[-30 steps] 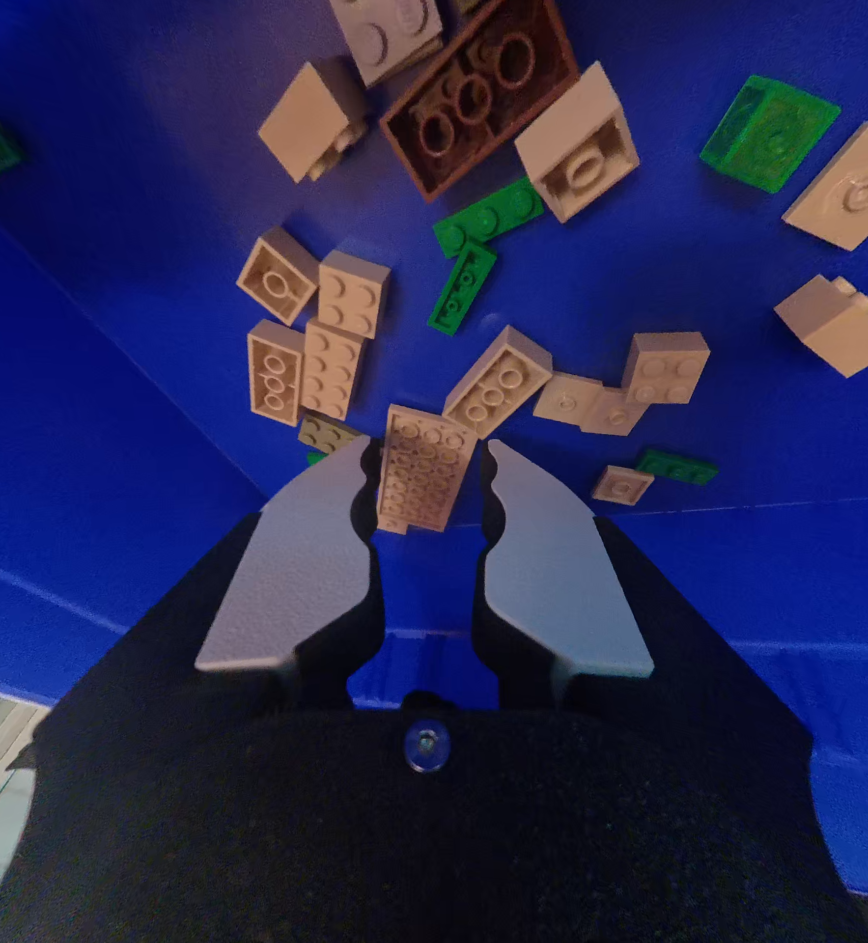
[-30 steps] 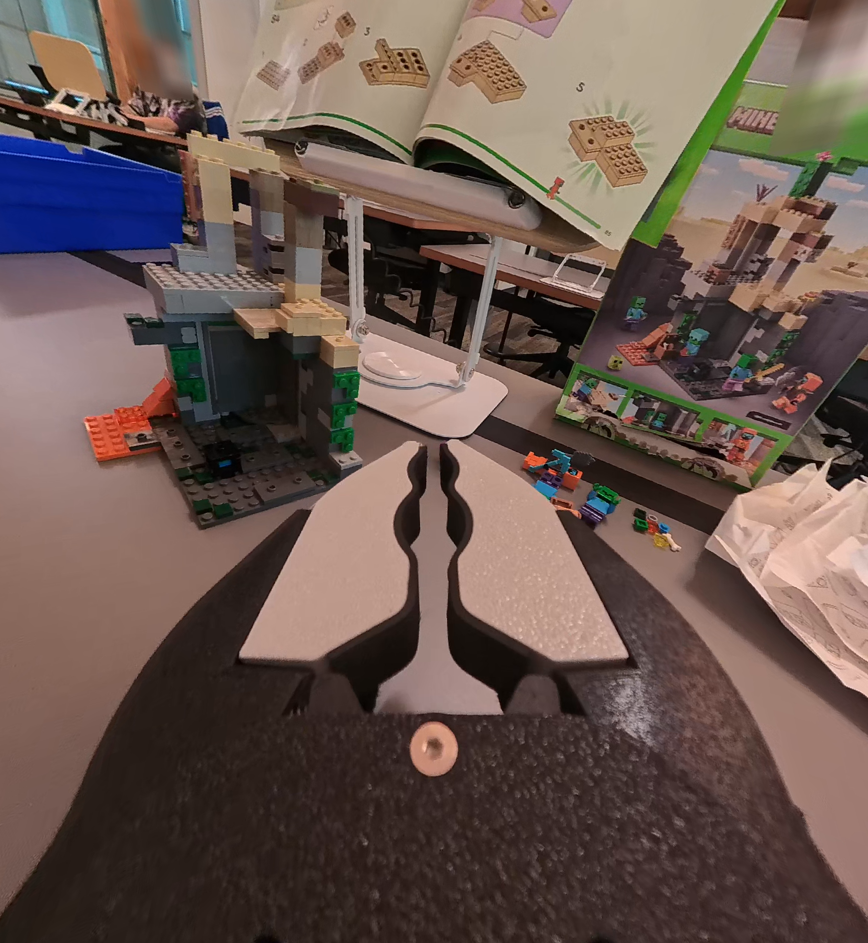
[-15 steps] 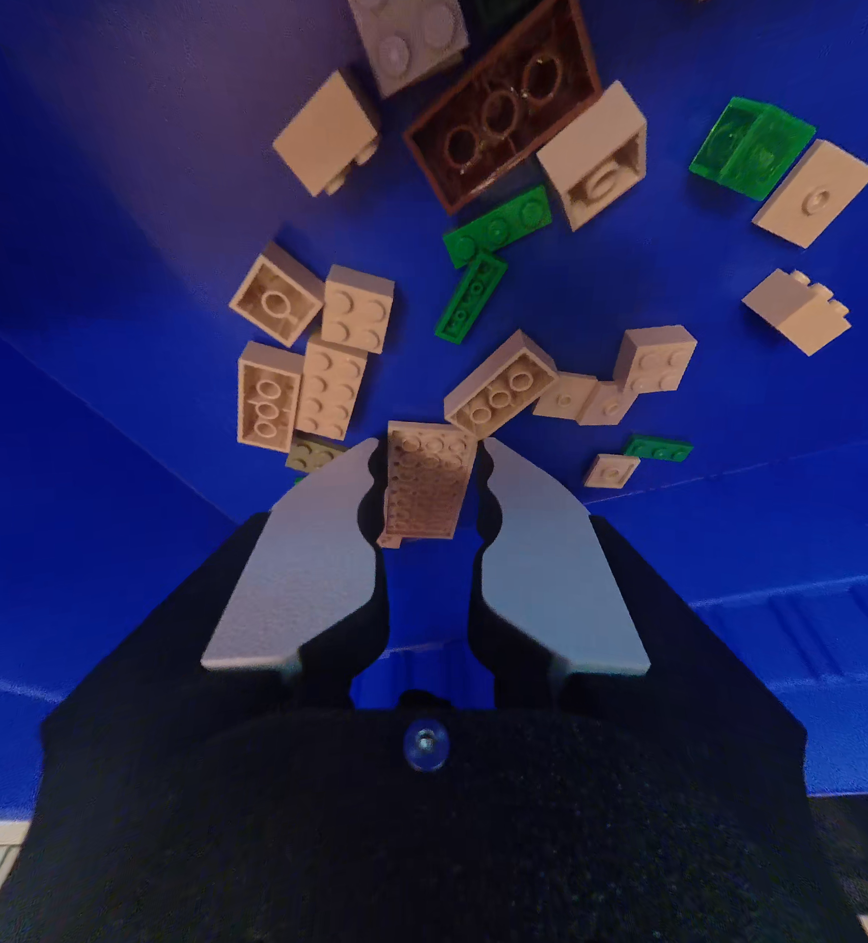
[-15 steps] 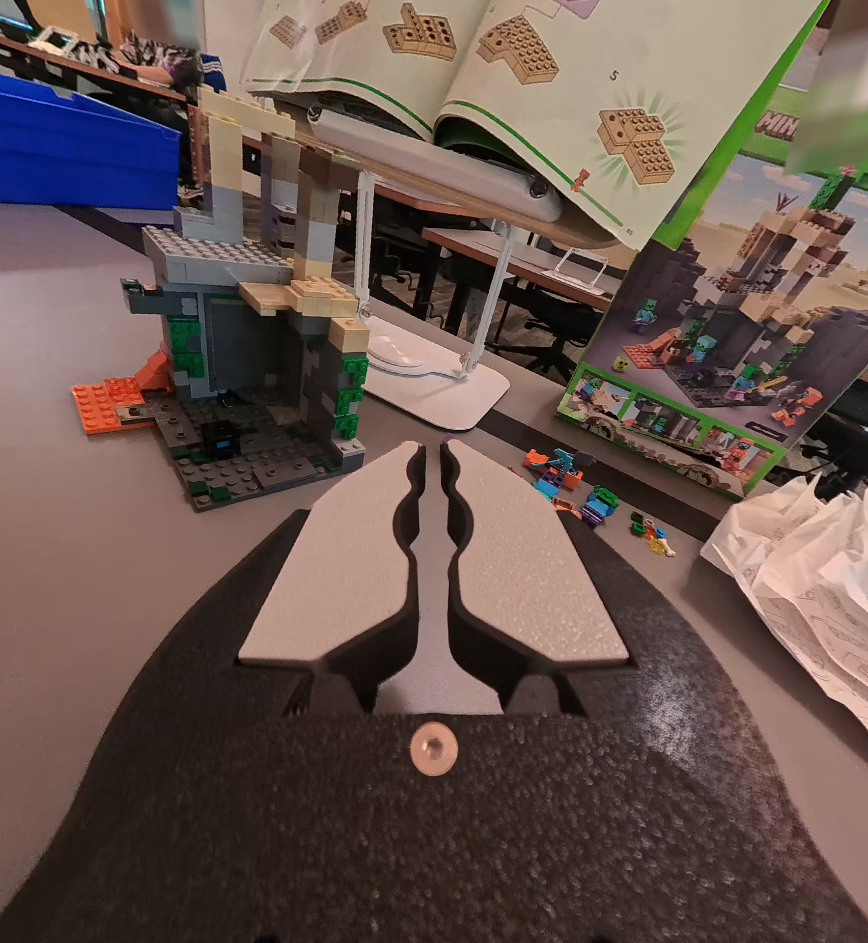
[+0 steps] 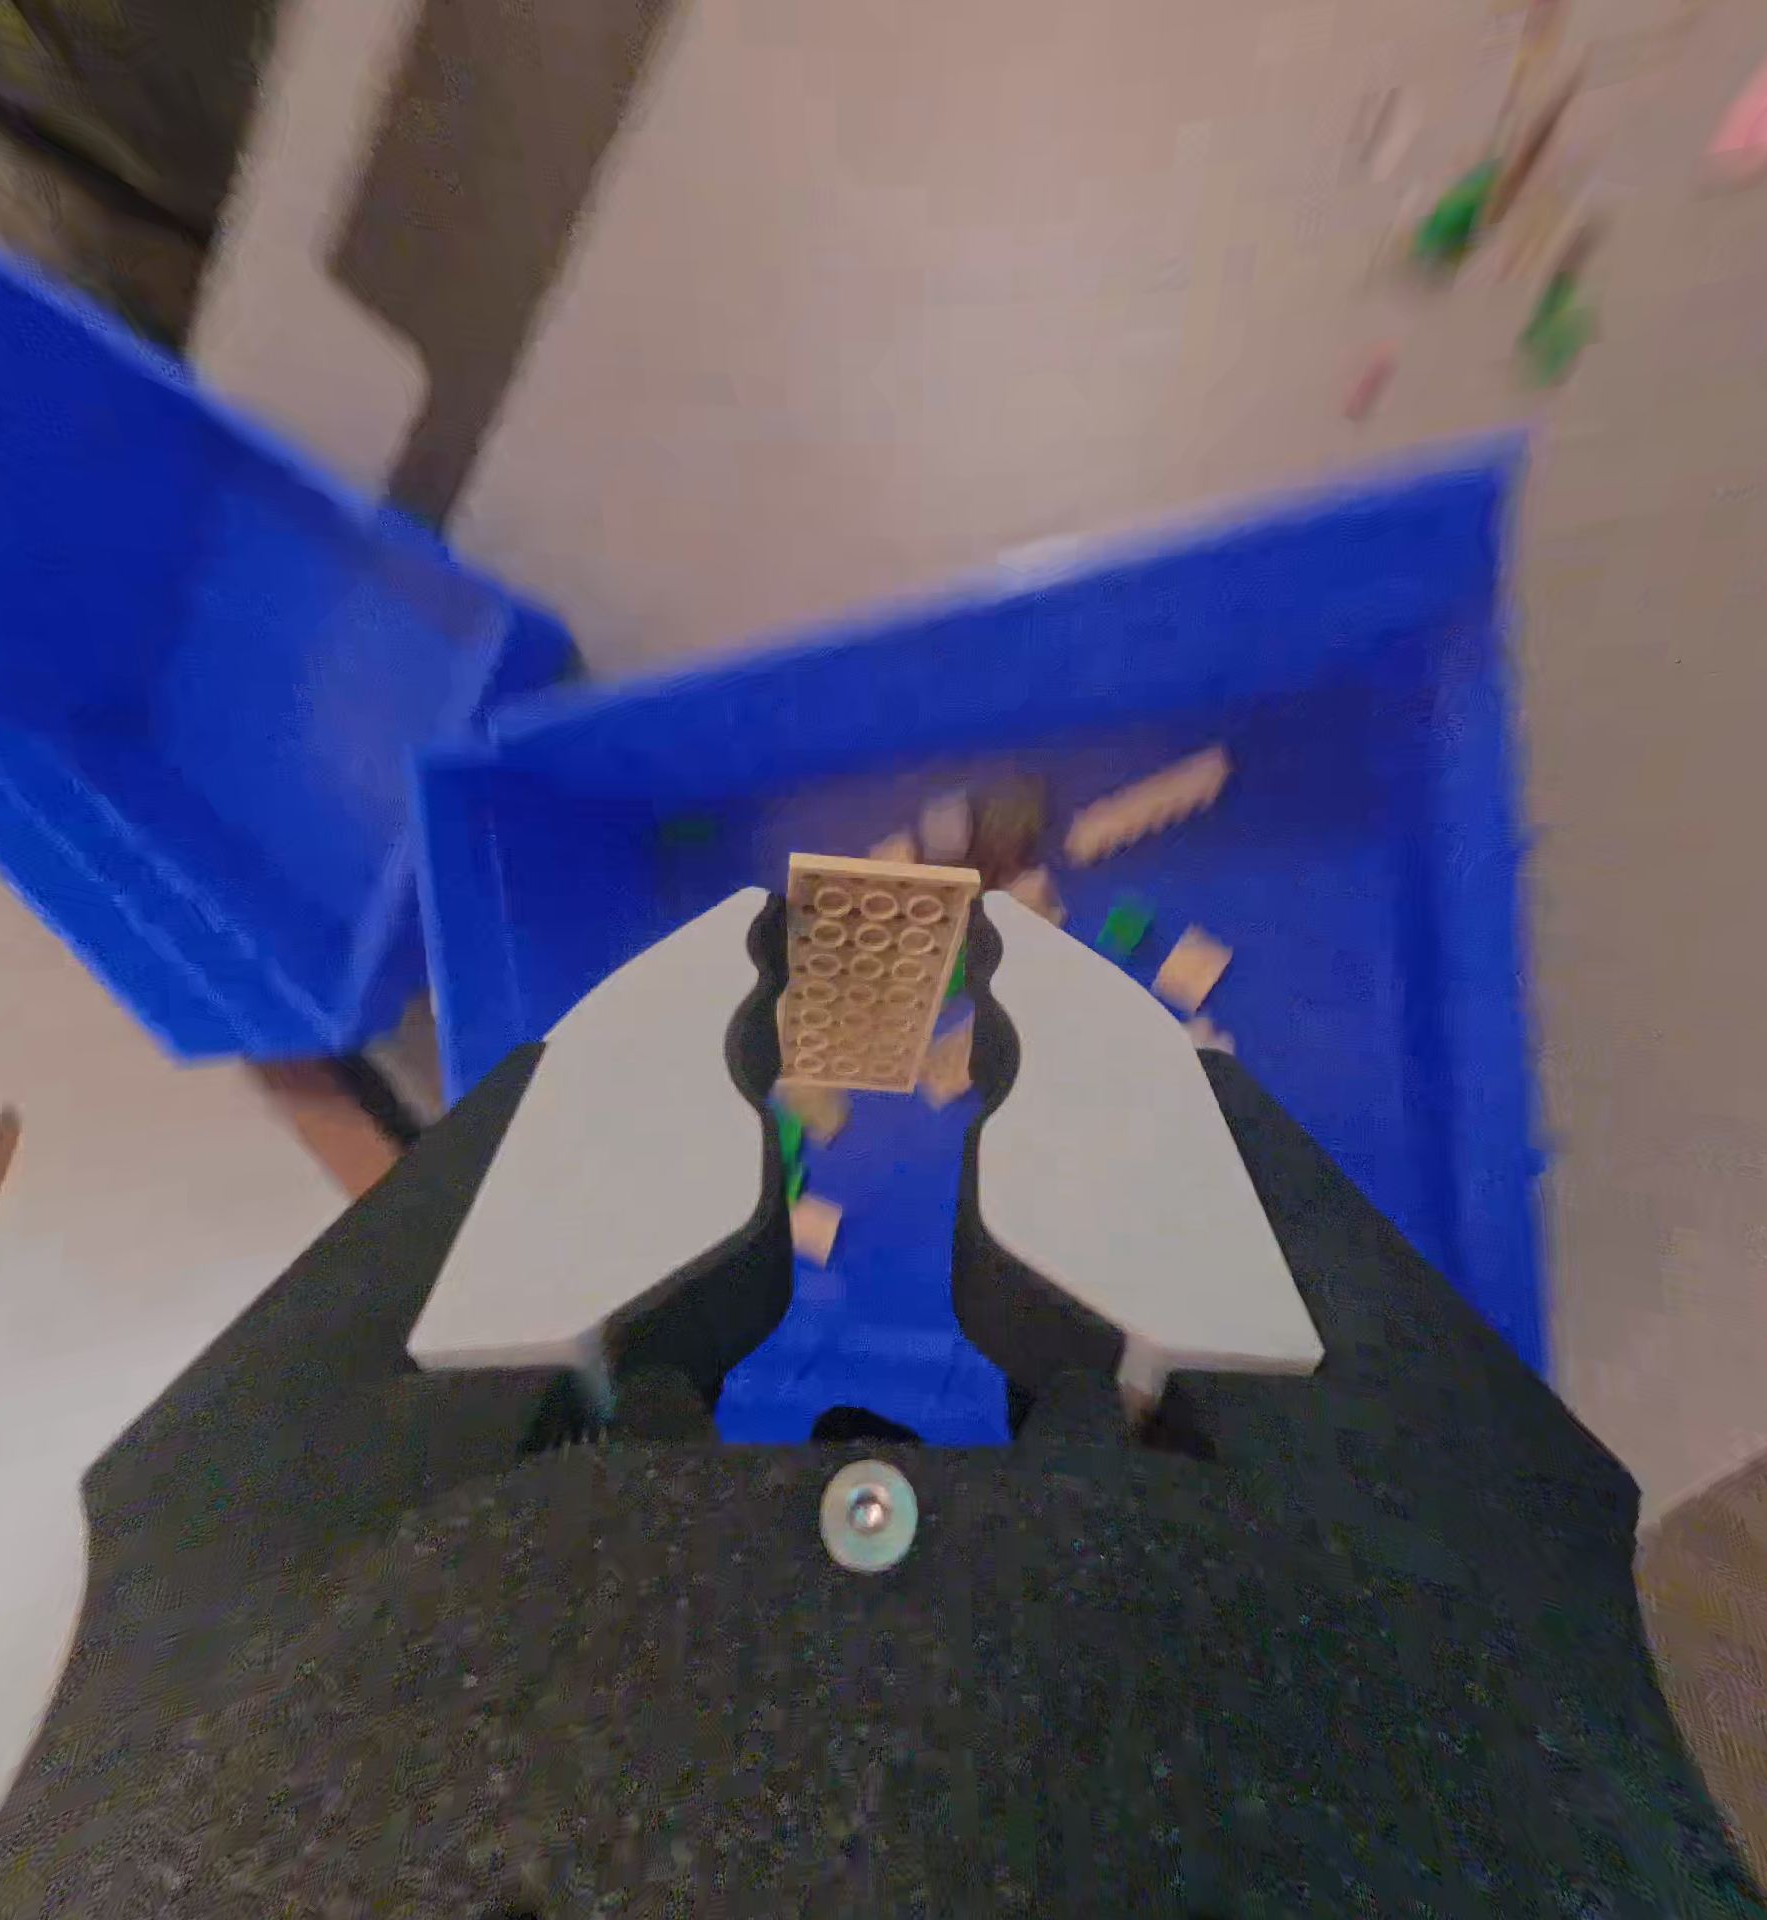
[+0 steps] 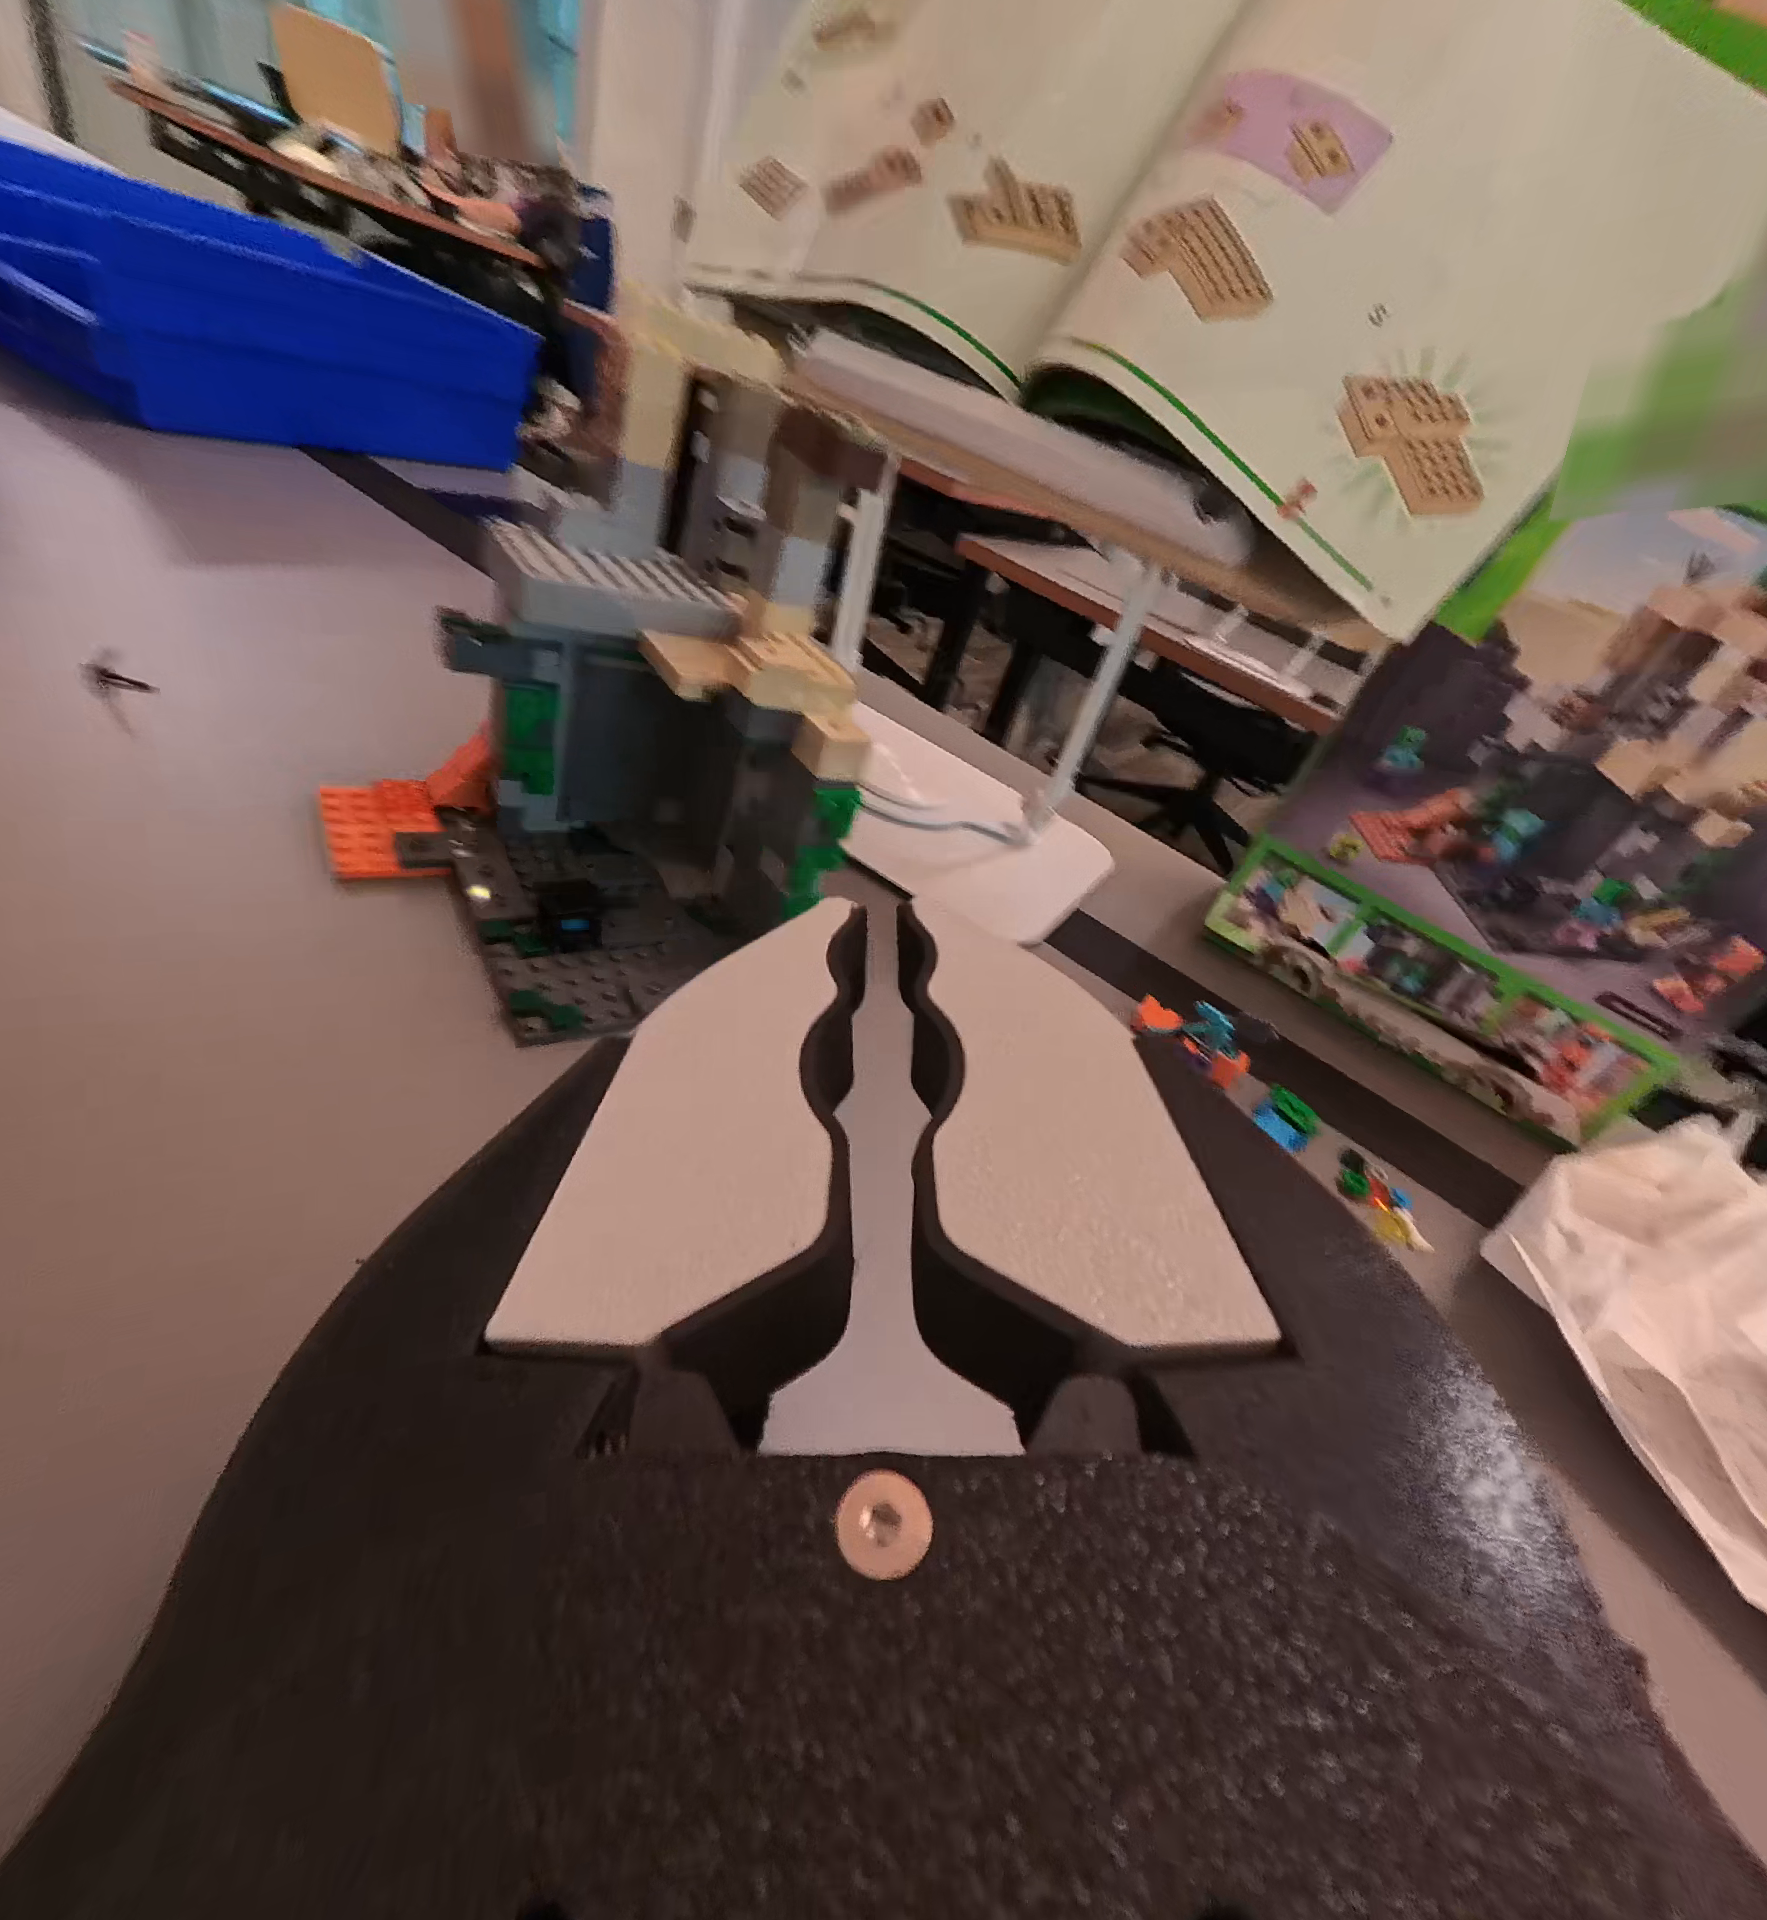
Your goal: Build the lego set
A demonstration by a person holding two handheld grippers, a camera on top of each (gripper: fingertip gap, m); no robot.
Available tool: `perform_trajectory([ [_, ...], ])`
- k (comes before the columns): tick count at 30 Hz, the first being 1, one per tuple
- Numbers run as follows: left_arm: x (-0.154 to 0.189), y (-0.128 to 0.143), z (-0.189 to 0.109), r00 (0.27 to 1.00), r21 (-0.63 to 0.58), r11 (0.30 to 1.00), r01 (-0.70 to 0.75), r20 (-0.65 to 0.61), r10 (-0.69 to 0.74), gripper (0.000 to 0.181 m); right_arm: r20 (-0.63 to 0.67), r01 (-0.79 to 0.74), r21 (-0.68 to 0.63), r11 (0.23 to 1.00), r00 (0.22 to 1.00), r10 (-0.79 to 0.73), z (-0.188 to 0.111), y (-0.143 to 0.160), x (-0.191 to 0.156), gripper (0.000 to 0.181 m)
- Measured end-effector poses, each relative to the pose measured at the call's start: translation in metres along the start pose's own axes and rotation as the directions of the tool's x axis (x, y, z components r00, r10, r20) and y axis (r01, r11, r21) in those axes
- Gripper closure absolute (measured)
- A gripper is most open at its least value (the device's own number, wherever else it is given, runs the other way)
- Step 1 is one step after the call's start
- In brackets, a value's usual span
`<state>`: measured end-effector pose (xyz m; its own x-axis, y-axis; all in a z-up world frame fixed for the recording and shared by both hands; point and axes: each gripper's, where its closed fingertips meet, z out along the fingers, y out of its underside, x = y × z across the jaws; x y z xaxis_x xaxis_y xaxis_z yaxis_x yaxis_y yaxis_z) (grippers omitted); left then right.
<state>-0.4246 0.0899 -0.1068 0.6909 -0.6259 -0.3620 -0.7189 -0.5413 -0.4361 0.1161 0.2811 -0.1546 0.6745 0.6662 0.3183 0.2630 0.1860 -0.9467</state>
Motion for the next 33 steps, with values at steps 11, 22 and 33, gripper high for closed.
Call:
perform_trajectory([
  [11, 0.169, -0.261, -0.041, 0.933, 0.853, 0.451, 0.263, -0.344, 0.106, 0.149, 0.617, -0.221, -0.016, 0.975, 0.765, 0.183, -0.027, -0.077, -0.107, 0.146],
  [22, 0.266, -0.343, -0.003, 0.702, 0.825, 0.236, 0.513, -0.562, 0.437, 0.149, 0.796, 0.076, -0.019, 0.997, 0.605, -0.031, -0.038, -0.122, -0.171, 0.13],
  [33, 0.261, -0.314, 0.073, 0.852, 0.809, 0.491, 0.323, -0.475, 0.221, 0.15, 0.822, 0.638, -0.458, 0.619, 0.569, 0.022, -0.045, 0.022, -0.127, 0.146],
])
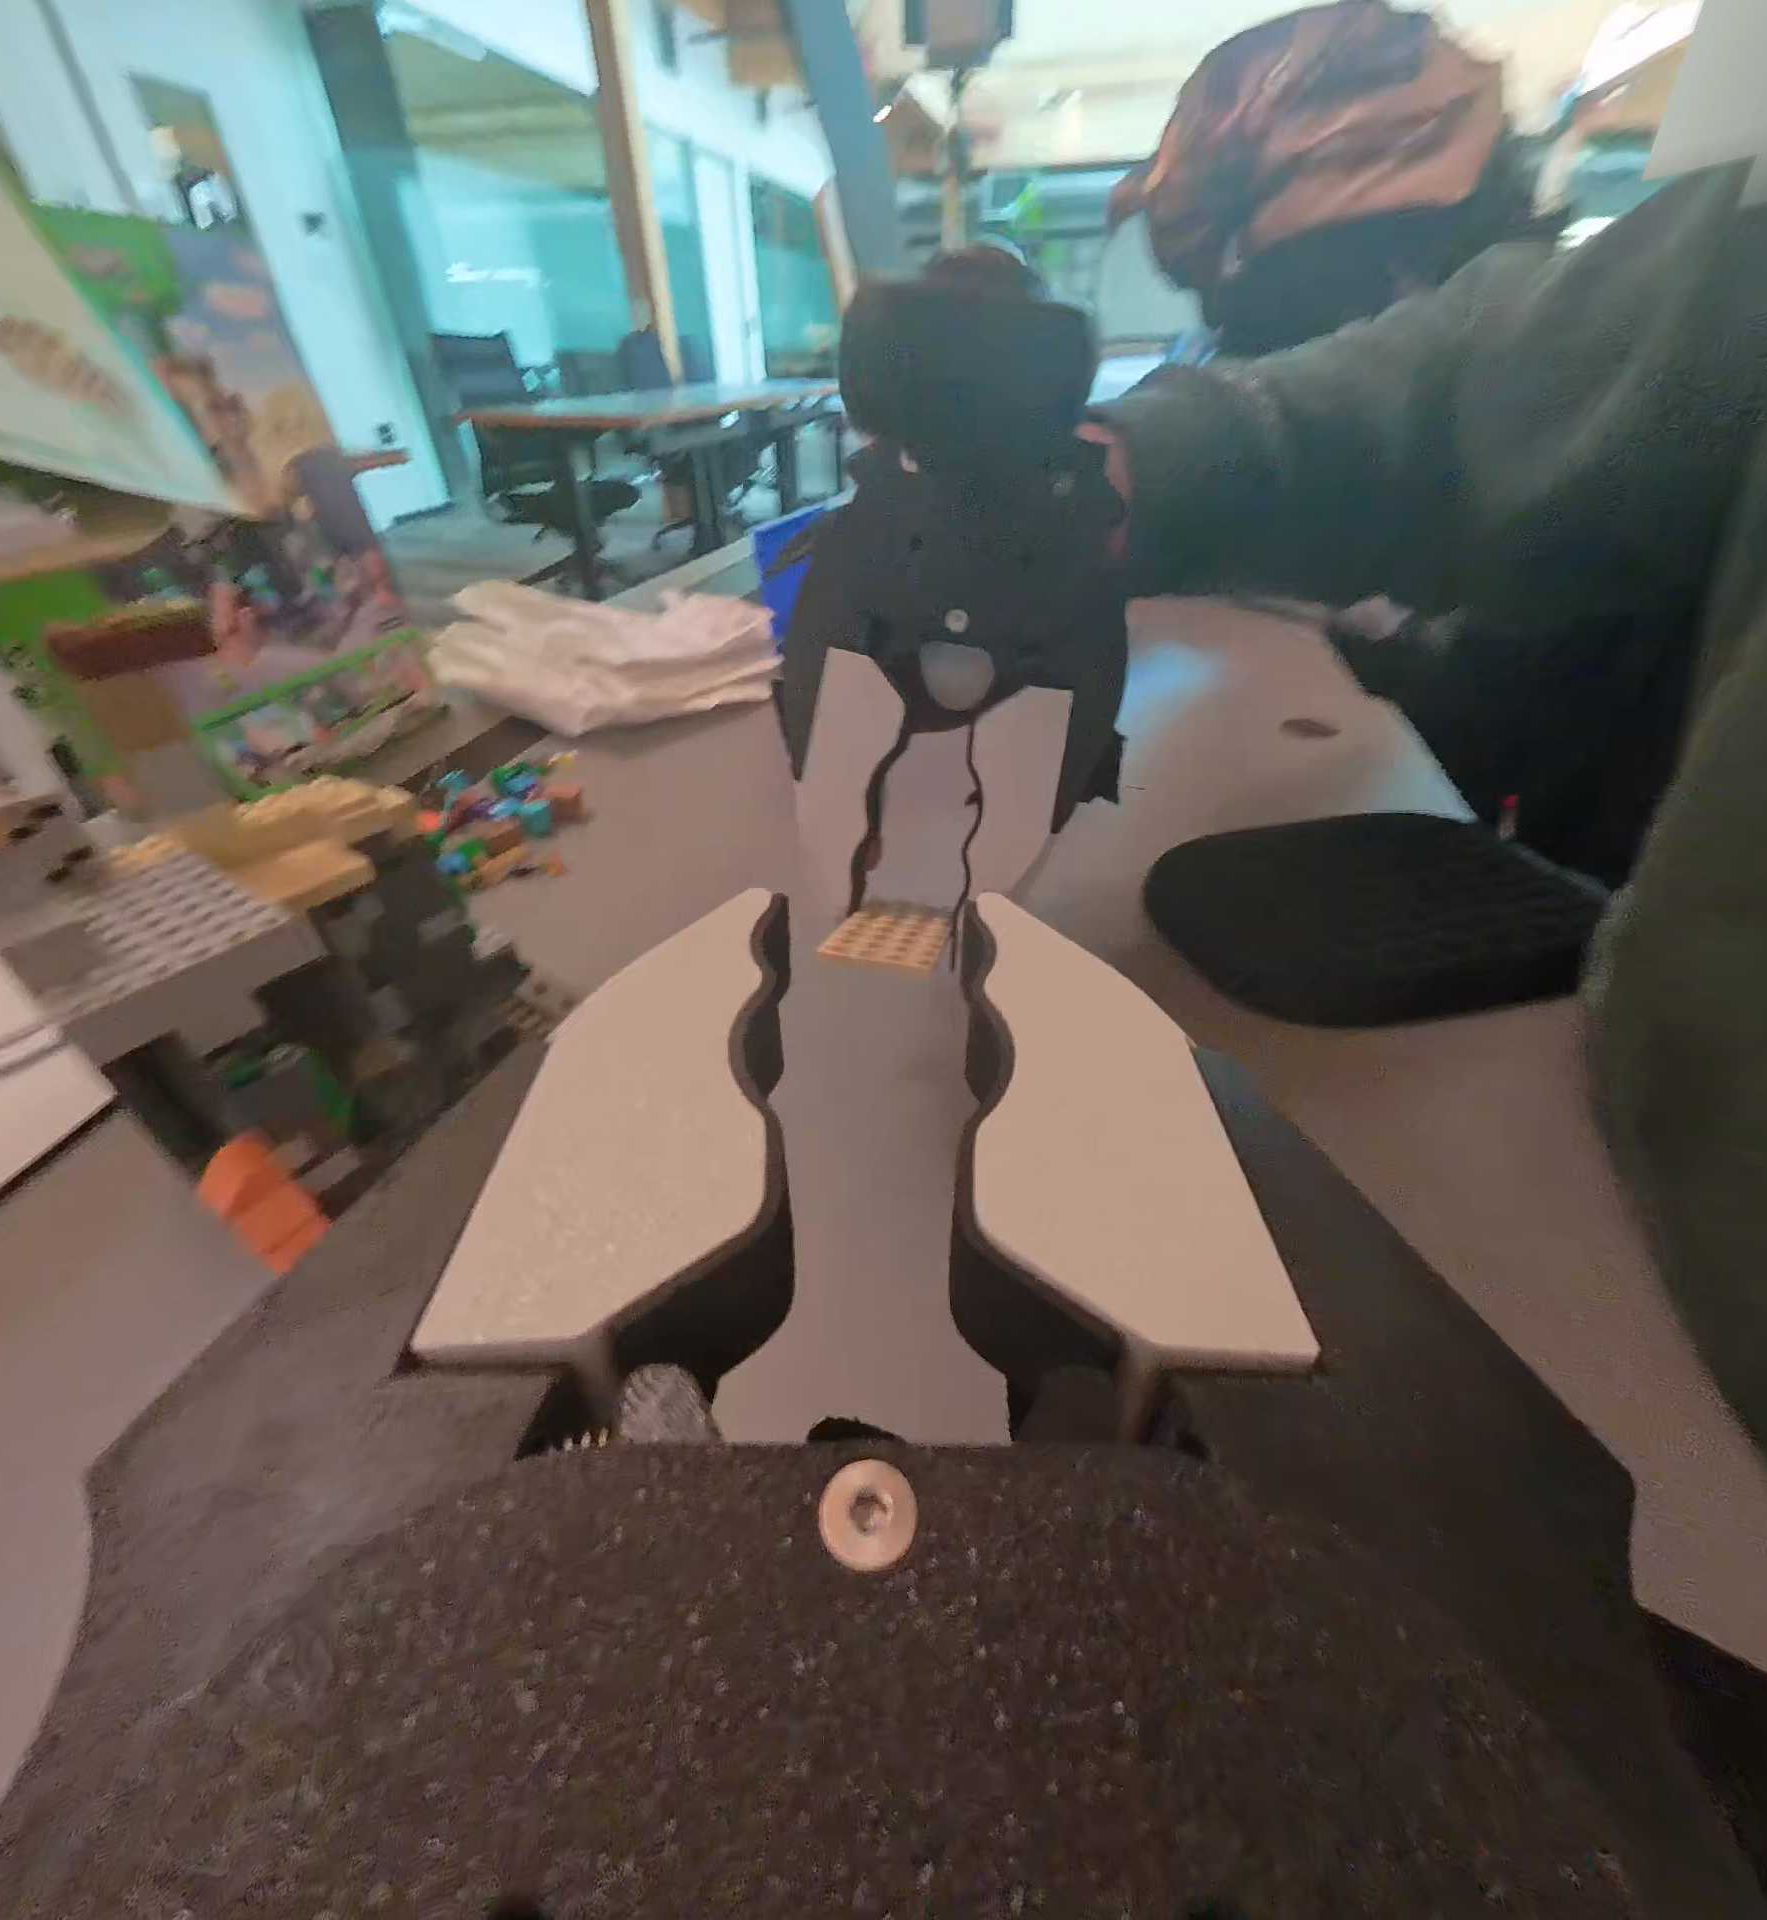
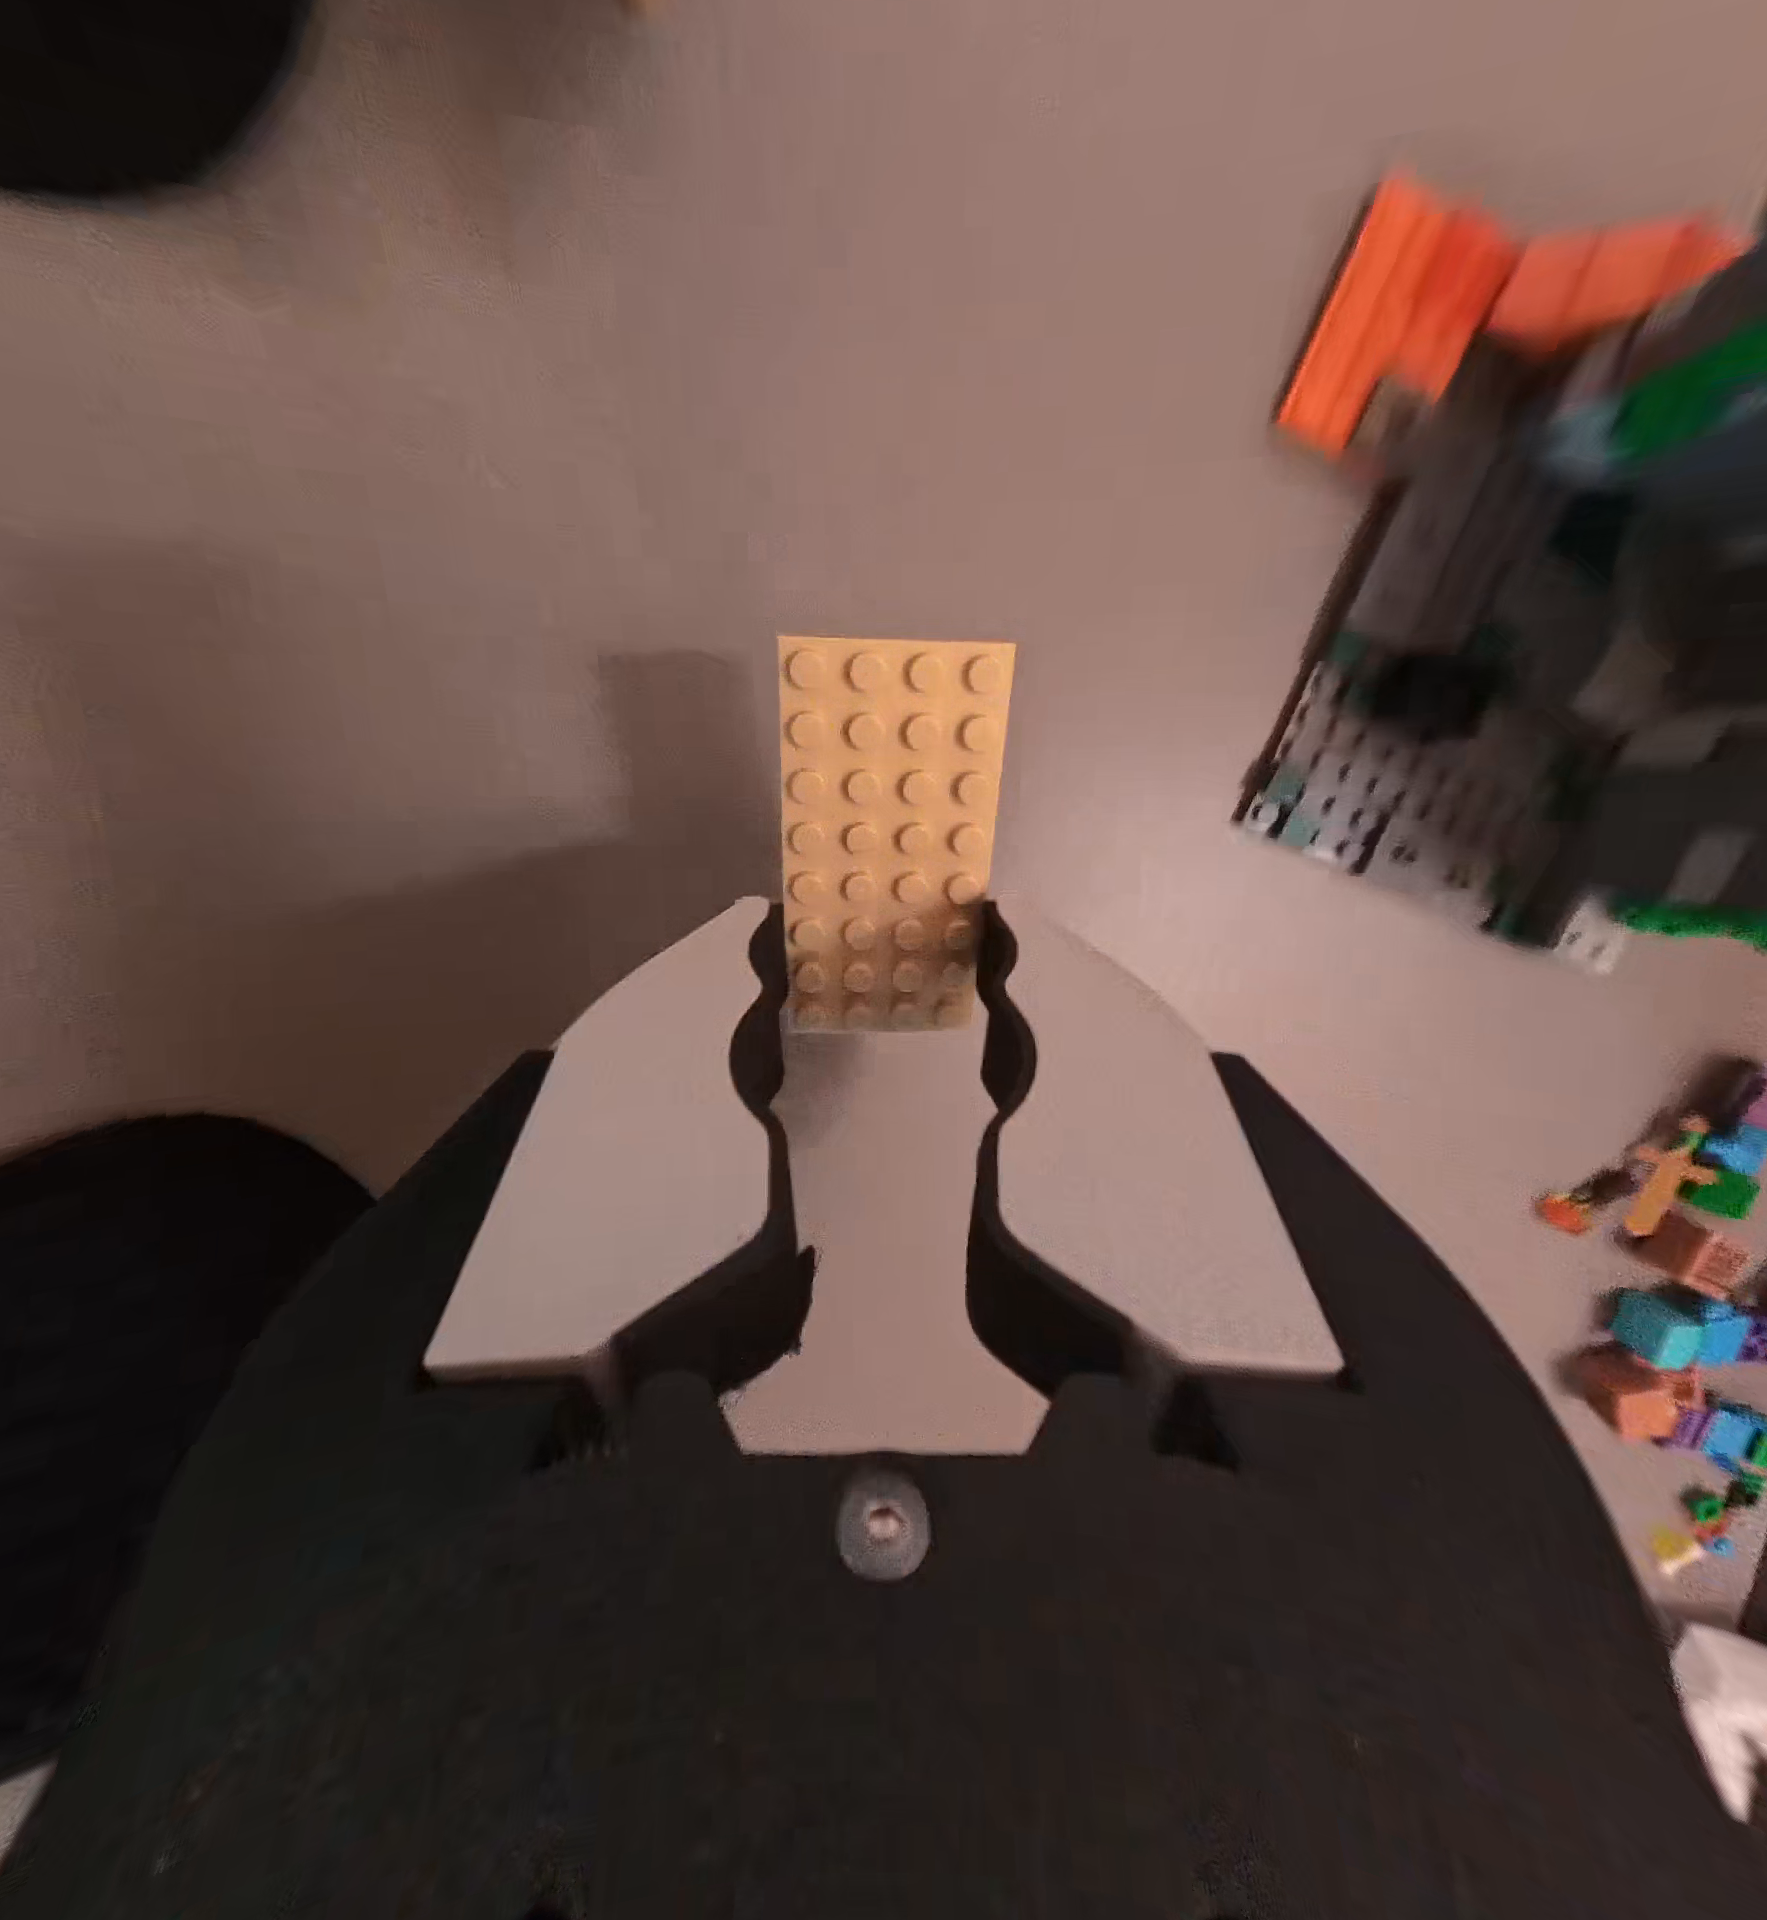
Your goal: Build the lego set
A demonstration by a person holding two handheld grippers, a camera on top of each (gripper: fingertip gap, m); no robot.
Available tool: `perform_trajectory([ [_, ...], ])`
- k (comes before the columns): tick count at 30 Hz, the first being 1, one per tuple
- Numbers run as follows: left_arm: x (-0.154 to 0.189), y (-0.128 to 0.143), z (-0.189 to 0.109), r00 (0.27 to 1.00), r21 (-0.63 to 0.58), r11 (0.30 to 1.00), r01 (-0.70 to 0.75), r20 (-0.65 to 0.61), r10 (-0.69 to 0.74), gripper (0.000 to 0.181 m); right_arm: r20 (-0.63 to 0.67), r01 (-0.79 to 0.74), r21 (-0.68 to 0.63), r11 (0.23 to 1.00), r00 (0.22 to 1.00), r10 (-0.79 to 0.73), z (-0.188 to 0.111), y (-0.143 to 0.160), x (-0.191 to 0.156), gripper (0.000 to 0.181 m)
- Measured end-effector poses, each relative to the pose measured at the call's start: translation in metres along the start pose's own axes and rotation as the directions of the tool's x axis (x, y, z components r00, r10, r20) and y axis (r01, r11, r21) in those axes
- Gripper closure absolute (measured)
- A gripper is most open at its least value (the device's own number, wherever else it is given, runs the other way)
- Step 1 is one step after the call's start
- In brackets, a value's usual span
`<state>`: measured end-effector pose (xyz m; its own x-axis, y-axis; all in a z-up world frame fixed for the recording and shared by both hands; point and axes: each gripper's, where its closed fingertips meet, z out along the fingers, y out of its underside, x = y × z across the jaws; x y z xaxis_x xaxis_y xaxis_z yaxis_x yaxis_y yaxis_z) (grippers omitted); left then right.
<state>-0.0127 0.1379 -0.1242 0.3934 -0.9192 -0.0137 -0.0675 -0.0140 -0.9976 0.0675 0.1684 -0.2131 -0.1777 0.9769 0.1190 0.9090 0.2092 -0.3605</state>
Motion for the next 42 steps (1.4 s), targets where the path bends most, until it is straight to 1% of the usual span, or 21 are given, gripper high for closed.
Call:
perform_trajectory([
  [2, -0.01, 0.011, -0.001, 0.998, -0.049, 0.999, 0.0, 0.063, 0.003, 0.161, 0.011, -0.004, -0.082, 0.997, 1.0, 0.005, 0.015, 0.012, 0.001, 0.146],
  [3, -0.014, 0.016, -0.001, 0.996, -0.073, 0.997, -0.004, 0.094, 0.01, 0.164, 0.011, 0.003, -0.109, 0.994, 1.0, -0.002, 0.02, 0.014, 0.001, 0.146],
  [5, -0.022, 0.025, -0.003, 0.989, -0.116, 0.993, -0.01, 0.146, 0.027, 0.165, 0.01, 0.037, -0.148, 0.988, 0.999, -0.036, 0.028, 0.015, 0.001, 0.146],
  [8, -0.032, 0.032, -0.007, 0.979, -0.138, 0.99, 0.019, 0.203, 0.01, 0.164, 0.027, 0.069, -0.199, 0.977, 0.998, -0.065, 0.035, 0.016, -0.003, 0.146],
  [13, -0.043, 0.044, -0.011, 0.966, -0.195, 0.981, -0.009, 0.251, 0.059, 0.163, 0.04, 0.067, -0.211, 0.975, 0.997, -0.06, 0.036, 0.015, -0.003, 0.145],
  [16, -0.044, 0.047, -0.011, 0.964, -0.206, 0.979, -0.011, 0.259, 0.065, 0.163, 0.06, 0.053, -0.198, 0.979, 0.997, -0.042, 0.036, 0.014, -0.005, 0.142],
  [22, -0.043, 0.05, -0.009, 0.962, -0.22, 0.975, -0.017, 0.261, 0.076, 0.164, 0.078, 0.008, -0.133, 0.991, 0.997, 0.003, 0.034, 0.011, -0.006, 0.141],
  [25, -0.042, 0.051, -0.008, 0.962, -0.224, 0.975, -0.011, 0.262, 0.071, 0.167, 0.075, -0.039, -0.046, 0.998, 0.996, 0.043, 0.025, 0.004, -0.005, 0.141],
  [27, -0.043, 0.049, -0.009, 0.958, -0.22, 0.975, -0.02, 0.274, 0.081, 0.172, 0.063, -0.078, 0.03, 0.996, 0.995, 0.076, 0.02, -0.001, -0.002, 0.136],
  [28, -0.044, 0.046, -0.01, 0.952, -0.216, 0.976, -0.032, 0.291, 0.095, 0.176, 0.057, -0.098, 0.077, 0.992, 0.994, 0.094, 0.017, -0.004, 0.0, 0.133],
  [30, -0.044, 0.036, -0.013, 0.94, -0.189, 0.981, -0.05, 0.322, 0.11, 0.181, 0.031, -0.136, 0.214, 0.967, 0.991, 0.132, 0.008, -0.015, 0.005, 0.133],
  [33, -0.048, 0.014, -0.023, 0.906, -0.146, 0.986, -0.08, 0.401, 0.133, 0.181, -0.021, -0.192, 0.439, 0.878, 0.975, 0.223, -0.013, -0.029, 0.016, 0.135],
  [36, -0.054, -0.01, -0.043, 0.855, -0.12, 0.988, -0.097, 0.498, 0.144, 0.181, -0.07, -0.254, 0.638, 0.727, 0.921, 0.383, -0.034, -0.029, 0.035, 0.139],
  [37, -0.056, -0.019, -0.052, 0.834, -0.109, 0.989, -0.096, 0.534, 0.14, 0.181, -0.087, -0.268, 0.684, 0.679, 0.893, 0.441, -0.04, -0.025, 0.042, 0.142],
  [39, -0.06, -0.035, -0.074, 0.79, -0.099, 0.991, -0.085, 0.6, 0.128, 0.181, -0.136, -0.258, 0.757, 0.601, 0.837, 0.53, -0.048, -0.011, 0.053, 0.154],
  [42, -0.065, -0.058, -0.114, 0.719, -0.113, 0.991, -0.07, 0.683, 0.129, 0.181, -0.17, -0.259, 0.794, 0.55, 0.774, 0.61, -0.05, 0.012, 0.061, 0.172],
])
